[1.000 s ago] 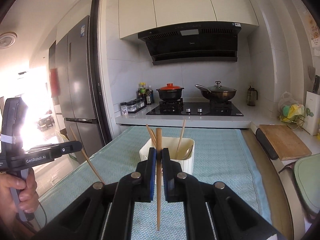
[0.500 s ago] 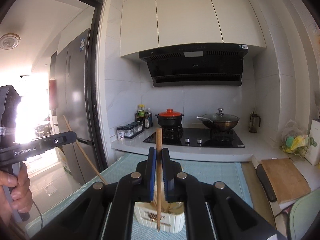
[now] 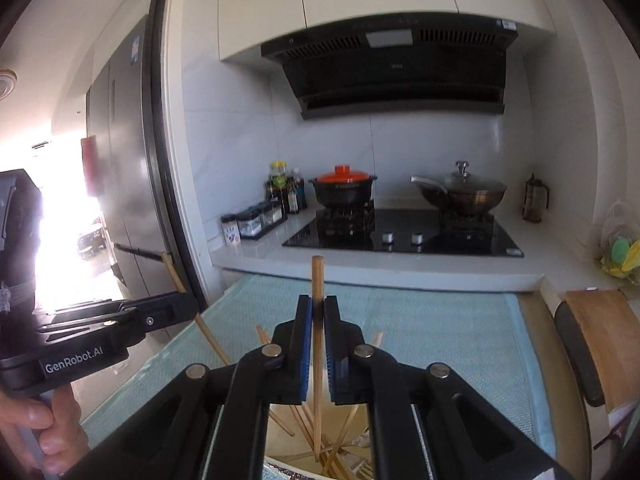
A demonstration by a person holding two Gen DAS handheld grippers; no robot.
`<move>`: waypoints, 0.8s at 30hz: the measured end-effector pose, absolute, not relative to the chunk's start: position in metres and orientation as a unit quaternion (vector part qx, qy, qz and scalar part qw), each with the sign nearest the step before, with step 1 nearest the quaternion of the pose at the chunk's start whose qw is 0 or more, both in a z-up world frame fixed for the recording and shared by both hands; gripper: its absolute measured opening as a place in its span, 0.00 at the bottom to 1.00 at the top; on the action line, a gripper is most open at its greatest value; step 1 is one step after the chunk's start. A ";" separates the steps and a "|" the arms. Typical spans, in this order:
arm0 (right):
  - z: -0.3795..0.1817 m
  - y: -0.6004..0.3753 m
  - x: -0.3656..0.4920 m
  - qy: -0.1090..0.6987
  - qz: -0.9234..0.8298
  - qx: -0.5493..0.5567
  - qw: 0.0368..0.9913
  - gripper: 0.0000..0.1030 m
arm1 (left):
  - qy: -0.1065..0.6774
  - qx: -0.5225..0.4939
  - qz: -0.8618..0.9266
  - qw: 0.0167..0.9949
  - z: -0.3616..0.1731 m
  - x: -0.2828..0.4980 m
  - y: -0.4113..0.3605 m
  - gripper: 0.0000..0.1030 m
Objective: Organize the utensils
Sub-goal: 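Carry both chopsticks over the cream holder and drop them inside, then withdraw both open tools back over the last chopsticks on the towel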
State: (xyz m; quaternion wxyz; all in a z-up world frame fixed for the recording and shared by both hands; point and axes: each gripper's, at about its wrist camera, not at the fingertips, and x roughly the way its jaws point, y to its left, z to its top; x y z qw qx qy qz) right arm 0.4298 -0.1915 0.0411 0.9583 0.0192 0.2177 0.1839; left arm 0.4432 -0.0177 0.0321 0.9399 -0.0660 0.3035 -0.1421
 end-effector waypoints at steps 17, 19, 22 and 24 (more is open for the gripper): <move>0.094 -0.198 0.401 0.234 0.175 0.000 0.956 0.60 | 0.270 -0.034 -0.068 0.960 0.080 0.382 0.030 0.98; 0.110 -0.201 0.368 0.218 0.181 -0.020 0.959 0.60 | 0.262 -0.007 -0.060 0.963 0.081 0.349 0.036 0.99; 0.119 -0.208 0.317 0.207 0.183 -0.043 0.960 0.64 | 0.265 0.037 -0.052 0.962 0.065 0.300 0.038 0.99; 0.114 -0.213 0.285 0.208 0.182 -0.061 0.959 0.65 | 0.276 0.048 -0.049 0.959 0.044 0.271 0.040 0.99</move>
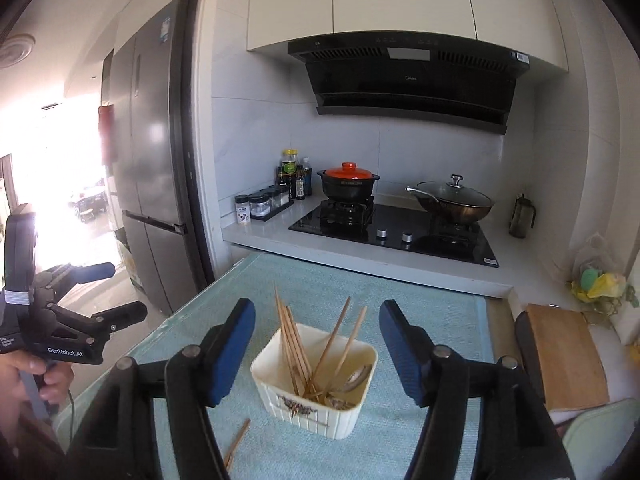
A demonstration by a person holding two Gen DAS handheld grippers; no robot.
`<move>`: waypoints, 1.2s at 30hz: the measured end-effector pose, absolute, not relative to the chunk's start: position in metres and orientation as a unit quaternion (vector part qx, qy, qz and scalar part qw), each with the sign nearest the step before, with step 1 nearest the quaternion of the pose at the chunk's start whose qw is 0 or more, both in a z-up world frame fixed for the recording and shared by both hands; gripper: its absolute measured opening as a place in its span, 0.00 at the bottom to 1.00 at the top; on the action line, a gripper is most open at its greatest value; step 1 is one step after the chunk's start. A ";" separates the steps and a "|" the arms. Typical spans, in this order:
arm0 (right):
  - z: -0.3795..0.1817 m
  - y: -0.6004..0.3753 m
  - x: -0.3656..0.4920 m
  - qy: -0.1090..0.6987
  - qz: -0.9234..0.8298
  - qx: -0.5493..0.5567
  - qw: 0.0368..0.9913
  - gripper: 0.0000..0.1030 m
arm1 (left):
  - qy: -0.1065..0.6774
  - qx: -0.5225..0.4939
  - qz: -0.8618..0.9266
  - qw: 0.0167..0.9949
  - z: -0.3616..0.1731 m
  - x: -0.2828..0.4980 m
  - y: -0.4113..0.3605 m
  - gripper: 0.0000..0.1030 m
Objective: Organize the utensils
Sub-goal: 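Withdraw both open tools back over the last chopsticks on the towel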
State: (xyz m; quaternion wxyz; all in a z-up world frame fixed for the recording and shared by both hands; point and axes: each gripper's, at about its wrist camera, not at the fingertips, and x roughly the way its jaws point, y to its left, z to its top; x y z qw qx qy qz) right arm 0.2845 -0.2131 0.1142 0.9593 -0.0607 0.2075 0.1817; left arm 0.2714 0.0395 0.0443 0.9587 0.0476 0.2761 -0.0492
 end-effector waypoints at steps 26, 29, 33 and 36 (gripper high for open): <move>-0.105 -0.210 0.123 0.323 0.122 -0.059 0.937 0.65 | 0.409 0.004 -0.022 0.912 -0.120 0.166 0.001 0.99; -0.108 -0.205 0.123 0.324 0.129 -0.064 0.935 0.65 | 0.411 0.007 -0.019 0.911 -0.122 0.167 0.003 0.99; -0.111 -0.193 0.132 0.330 0.141 -0.066 0.931 0.65 | 0.414 0.014 -0.005 0.910 -0.126 0.167 0.011 0.99; -0.113 -0.179 0.148 0.341 0.166 -0.059 0.923 0.54 | 0.416 -0.001 0.019 0.909 -0.128 0.167 0.029 0.99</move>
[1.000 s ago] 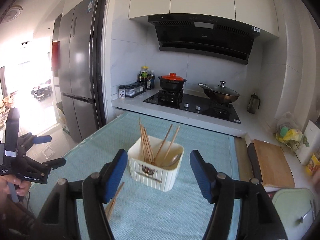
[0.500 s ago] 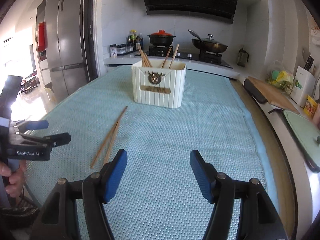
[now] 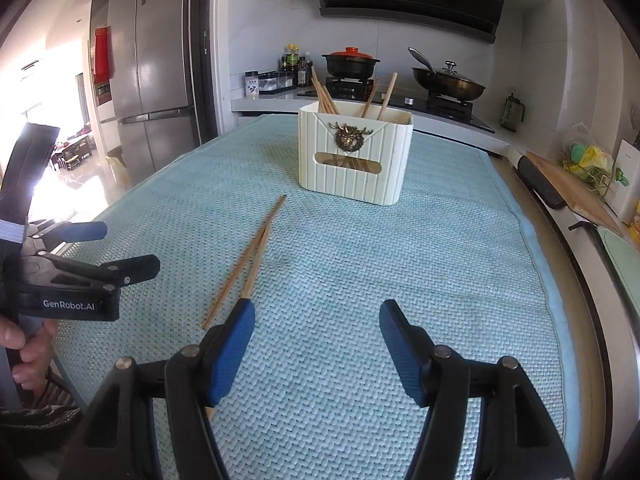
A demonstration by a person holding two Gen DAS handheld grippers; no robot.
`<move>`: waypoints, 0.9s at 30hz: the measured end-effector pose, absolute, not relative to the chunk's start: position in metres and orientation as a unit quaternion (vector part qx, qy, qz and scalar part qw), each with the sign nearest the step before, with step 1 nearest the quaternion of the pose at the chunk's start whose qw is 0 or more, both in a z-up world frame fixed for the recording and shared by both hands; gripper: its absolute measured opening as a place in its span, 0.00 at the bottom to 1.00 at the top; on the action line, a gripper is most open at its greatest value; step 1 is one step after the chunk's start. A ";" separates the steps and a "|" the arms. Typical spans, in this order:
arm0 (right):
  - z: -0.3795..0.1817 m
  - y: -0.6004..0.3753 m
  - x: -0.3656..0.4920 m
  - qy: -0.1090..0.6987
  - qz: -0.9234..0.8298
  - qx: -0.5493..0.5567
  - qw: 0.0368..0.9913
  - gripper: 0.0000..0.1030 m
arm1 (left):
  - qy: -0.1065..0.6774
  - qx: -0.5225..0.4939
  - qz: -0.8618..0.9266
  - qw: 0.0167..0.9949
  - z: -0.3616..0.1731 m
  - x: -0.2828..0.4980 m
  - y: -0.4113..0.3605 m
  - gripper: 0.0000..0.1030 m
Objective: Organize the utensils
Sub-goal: 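Withdraw both open tools back over the last chopsticks on the towel, then grip a chopstick with the right tool while the left tool closes on another chopstick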
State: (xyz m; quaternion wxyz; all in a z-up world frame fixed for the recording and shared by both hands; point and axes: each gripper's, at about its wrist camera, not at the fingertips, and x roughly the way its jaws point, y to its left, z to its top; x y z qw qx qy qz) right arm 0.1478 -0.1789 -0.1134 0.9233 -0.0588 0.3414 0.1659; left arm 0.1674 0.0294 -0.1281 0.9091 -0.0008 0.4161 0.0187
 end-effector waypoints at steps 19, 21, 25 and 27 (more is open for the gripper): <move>-0.175 -0.151 0.185 0.438 0.149 -0.058 0.884 0.07 | 0.444 -0.045 0.034 0.894 -0.147 0.156 0.058 0.99; -0.176 -0.172 0.178 0.444 0.114 -0.045 0.888 0.07 | 0.445 -0.042 0.030 0.894 -0.148 0.156 0.057 0.99; -0.177 -0.211 0.161 0.446 0.064 -0.030 0.892 0.07 | 0.449 -0.046 0.019 0.892 -0.152 0.156 0.054 0.99; -0.176 -0.225 0.155 0.445 0.060 -0.017 0.893 0.08 | 0.456 -0.060 0.008 0.888 -0.156 0.158 0.055 0.99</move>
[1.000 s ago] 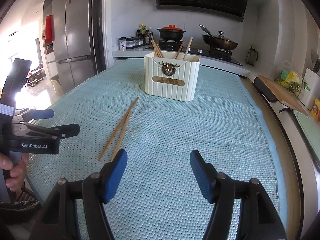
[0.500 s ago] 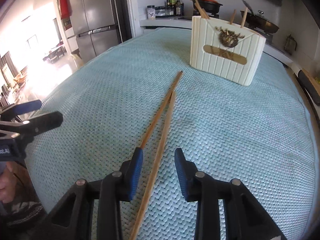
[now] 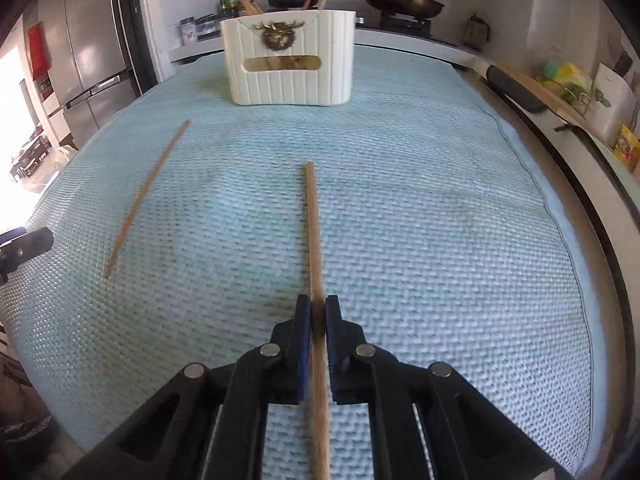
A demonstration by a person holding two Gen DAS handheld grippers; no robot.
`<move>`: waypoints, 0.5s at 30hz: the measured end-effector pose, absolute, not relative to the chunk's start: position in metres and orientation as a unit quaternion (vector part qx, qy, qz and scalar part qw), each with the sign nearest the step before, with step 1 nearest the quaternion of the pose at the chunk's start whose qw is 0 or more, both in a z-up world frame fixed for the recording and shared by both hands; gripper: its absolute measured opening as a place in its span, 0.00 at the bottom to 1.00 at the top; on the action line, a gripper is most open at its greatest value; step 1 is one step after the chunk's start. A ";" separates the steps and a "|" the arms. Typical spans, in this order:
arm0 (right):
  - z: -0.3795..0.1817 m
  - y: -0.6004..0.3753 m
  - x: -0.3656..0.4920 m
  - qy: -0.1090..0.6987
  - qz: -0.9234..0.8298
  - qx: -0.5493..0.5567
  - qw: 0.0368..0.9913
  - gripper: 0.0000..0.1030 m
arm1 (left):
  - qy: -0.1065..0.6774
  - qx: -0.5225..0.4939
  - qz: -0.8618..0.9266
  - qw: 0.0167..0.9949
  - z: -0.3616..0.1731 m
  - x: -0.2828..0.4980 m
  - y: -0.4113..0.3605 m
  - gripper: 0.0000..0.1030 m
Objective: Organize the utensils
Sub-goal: 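Grip a chopstick with the right tool while the left tool closes on another chopstick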
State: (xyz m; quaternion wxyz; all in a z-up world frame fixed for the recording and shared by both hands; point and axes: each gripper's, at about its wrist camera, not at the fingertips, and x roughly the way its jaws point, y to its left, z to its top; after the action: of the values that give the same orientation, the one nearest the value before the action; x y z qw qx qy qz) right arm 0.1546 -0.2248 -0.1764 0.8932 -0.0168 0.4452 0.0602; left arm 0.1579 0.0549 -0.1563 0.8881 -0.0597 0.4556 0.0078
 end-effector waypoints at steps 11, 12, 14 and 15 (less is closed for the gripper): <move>-0.165 -0.253 0.150 0.453 0.100 0.015 0.886 0.42 | 0.488 -0.068 0.012 0.870 -0.178 0.159 0.066 0.99; -0.165 -0.251 0.152 0.459 0.112 0.013 0.881 0.42 | 0.490 -0.053 0.014 0.870 -0.179 0.159 0.064 0.99; -0.167 -0.246 0.158 0.473 0.126 -0.001 0.872 0.42 | 0.501 -0.022 0.024 0.865 -0.184 0.162 0.062 0.99; -0.169 -0.244 0.162 0.478 0.128 -0.010 0.869 0.42 | 0.501 -0.011 0.029 0.865 -0.185 0.163 0.061 1.00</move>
State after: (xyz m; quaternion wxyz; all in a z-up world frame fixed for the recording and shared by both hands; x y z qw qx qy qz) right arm 0.1620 -0.2441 -0.1690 0.8688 -0.0102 0.4783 0.1277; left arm 0.1626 0.0608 -0.1854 0.8648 -0.0107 0.5012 0.0294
